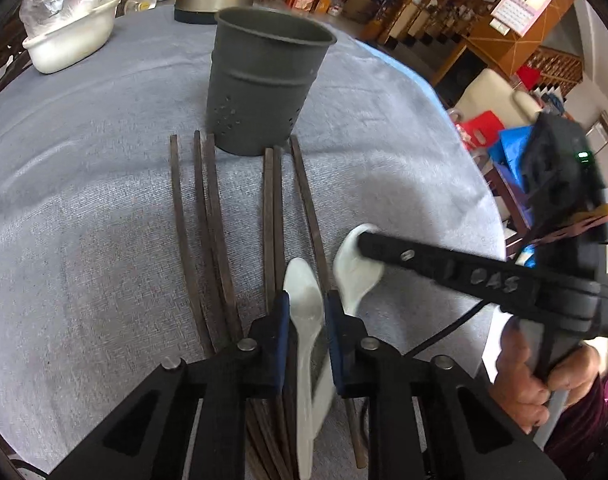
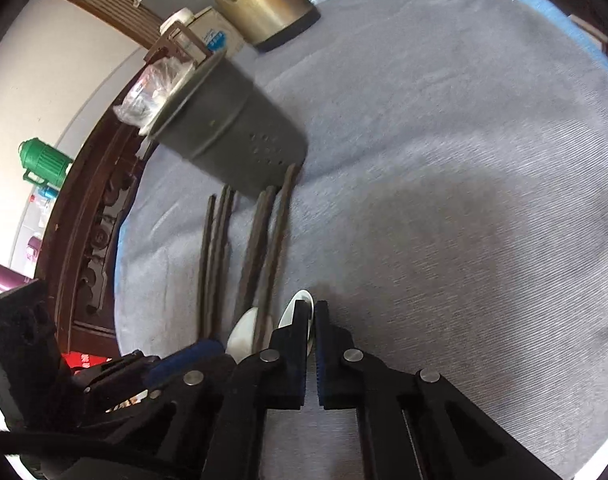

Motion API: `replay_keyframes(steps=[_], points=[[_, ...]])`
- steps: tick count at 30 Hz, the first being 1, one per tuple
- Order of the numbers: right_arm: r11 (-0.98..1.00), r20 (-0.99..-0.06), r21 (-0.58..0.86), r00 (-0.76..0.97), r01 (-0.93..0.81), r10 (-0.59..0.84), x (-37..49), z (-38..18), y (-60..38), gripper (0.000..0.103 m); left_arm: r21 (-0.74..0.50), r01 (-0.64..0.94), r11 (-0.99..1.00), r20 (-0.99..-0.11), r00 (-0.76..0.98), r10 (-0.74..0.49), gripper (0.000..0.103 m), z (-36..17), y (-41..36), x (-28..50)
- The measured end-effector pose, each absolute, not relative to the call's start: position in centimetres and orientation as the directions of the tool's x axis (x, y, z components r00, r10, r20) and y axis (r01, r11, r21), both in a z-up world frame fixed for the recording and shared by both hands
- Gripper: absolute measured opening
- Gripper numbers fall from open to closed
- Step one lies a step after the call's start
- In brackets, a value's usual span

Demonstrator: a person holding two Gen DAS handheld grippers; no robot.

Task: Organize utensils
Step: 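Grasp a white spoon with the left gripper while the right gripper grasps the other spoon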

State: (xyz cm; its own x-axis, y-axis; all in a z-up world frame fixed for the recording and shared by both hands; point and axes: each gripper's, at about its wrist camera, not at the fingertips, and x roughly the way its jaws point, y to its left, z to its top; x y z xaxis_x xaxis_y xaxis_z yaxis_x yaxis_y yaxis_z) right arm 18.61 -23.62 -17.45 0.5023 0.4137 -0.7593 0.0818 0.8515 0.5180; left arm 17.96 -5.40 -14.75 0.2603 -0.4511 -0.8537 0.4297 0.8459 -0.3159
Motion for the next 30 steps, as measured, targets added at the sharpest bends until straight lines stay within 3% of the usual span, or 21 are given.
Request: replay_keyframes(steps=[7, 20, 26, 30], points=[[0.857, -0.750, 0.490, 0.581, 0.163, 0.318, 18.1, -16.8, -27.7, 0.003, -0.279, 0.455, 0.846, -0.865, 0.264, -0.428, 0.019, -15.0, -6.0, 17.8], [0.821, -0.735, 0.539, 0.581, 0.189, 0.349, 18.1, -17.8, -29.3, 0.004, -0.205, 0.534, 0.820, -0.881, 0.264, -0.392, 0.019, -15.3, -9.1, 17.0], [0.822, -0.733, 0.541, 0.581, 0.180, 0.354, 17.7, -18.0, -29.6, 0.004, -0.264, 0.512, 0.817, -0.874, 0.231, -0.427, 0.023, -16.2, -8.8, 18.4], [0.819, -0.726, 0.545, 0.588, 0.177, 0.356, 17.4, -17.9, -29.7, 0.004, -0.269, 0.512, 0.815, -0.860, 0.254, -0.444, 0.018, -16.3, -9.4, 18.7]])
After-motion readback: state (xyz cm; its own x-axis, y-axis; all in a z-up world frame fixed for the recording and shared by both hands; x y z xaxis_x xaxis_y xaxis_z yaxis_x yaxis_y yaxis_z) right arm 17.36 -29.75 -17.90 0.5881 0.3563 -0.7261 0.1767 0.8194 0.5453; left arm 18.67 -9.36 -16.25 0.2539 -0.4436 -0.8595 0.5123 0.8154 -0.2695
